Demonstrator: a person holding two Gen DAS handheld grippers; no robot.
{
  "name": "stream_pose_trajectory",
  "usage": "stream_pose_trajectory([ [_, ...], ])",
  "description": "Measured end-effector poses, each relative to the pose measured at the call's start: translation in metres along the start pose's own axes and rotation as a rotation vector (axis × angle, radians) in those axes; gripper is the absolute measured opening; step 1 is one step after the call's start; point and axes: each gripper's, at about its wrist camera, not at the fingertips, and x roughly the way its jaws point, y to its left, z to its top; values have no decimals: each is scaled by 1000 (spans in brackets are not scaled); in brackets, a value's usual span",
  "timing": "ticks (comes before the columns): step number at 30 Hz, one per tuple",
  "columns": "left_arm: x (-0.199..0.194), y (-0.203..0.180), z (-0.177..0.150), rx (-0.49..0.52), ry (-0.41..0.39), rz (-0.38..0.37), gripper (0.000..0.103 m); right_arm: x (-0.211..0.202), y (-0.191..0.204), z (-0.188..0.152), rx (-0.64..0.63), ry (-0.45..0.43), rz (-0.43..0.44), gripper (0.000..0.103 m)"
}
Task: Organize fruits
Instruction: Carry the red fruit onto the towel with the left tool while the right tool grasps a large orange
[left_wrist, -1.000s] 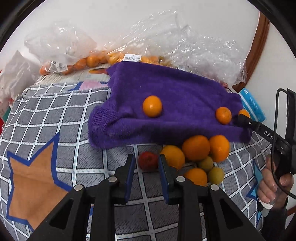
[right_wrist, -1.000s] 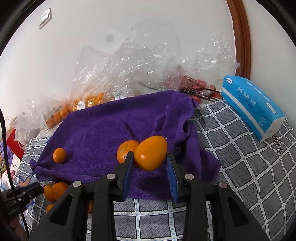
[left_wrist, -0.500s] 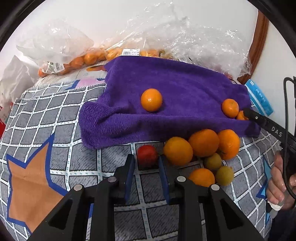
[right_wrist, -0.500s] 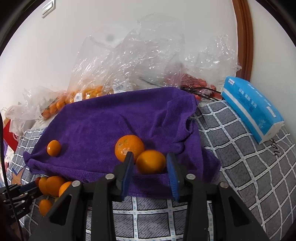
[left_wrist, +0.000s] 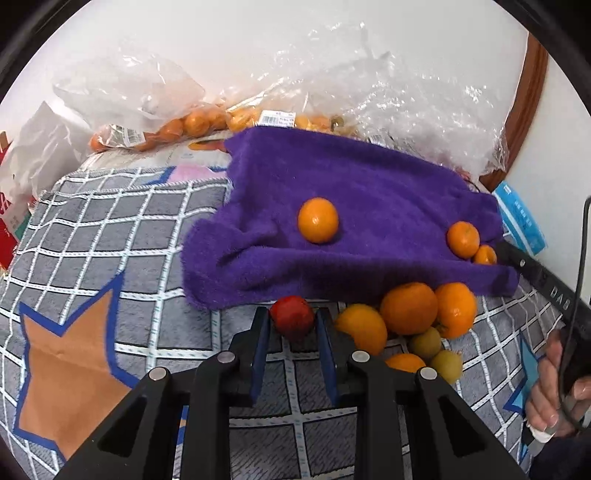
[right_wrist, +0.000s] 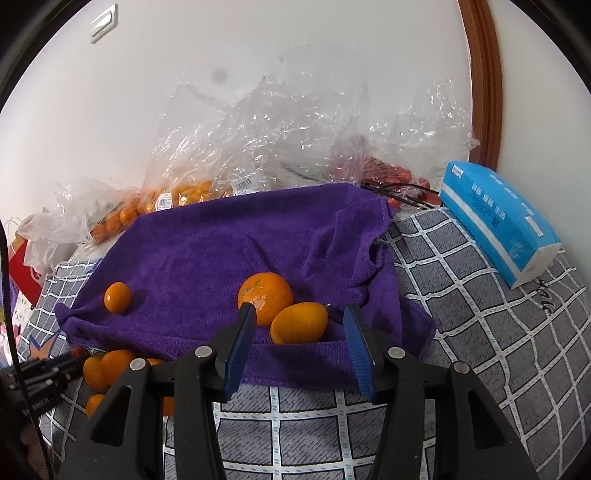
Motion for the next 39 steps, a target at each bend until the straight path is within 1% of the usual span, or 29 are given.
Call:
stream_pose_trajectory([
  [3,-11,1,6,0,-20,-5,24,-7,7,-1,-15,0,19,49],
  [7,-19,0,25,8,-60,1,25,-14,21,-5,-36,31,91,49],
  [10,-14,-2,38,18,-92,23,25,-18,32,-9,-49,44,124,49],
  [11,-9,-3,41,23,-104,44,25,-19,35,-10,-50,48,131,49],
  [12,-4,-3,43,26,-103,64,25,-20,38,-12,-51,54,140,49],
  [13,1,-2,45,25,-97,64,25,-21,40,-13,-52,60,150,49],
  [15,11,2,48,8,-84,44,25,-22,45,-18,-54,80,179,49],
  [17,17,3,50,2,-82,46,25,-21,49,-21,-54,89,184,49],
  [19,20,3,49,6,-86,53,25,-20,52,-25,-64,107,200,49],
  [24,22,6,47,-3,-102,25,25,-20,57,-33,-61,135,255,49],
  [29,25,11,48,-20,-98,-13,25,-15,66,-38,-90,142,241,49],
  [32,23,12,47,-32,-101,-33,25,-12,67,-39,-80,151,257,49],
  [35,23,10,46,-23,-97,-40,28,-7,69,-38,-83,152,230,49],
  [39,21,10,46,-26,-100,-52,29,-2,70,-40,-74,166,225,49],
])
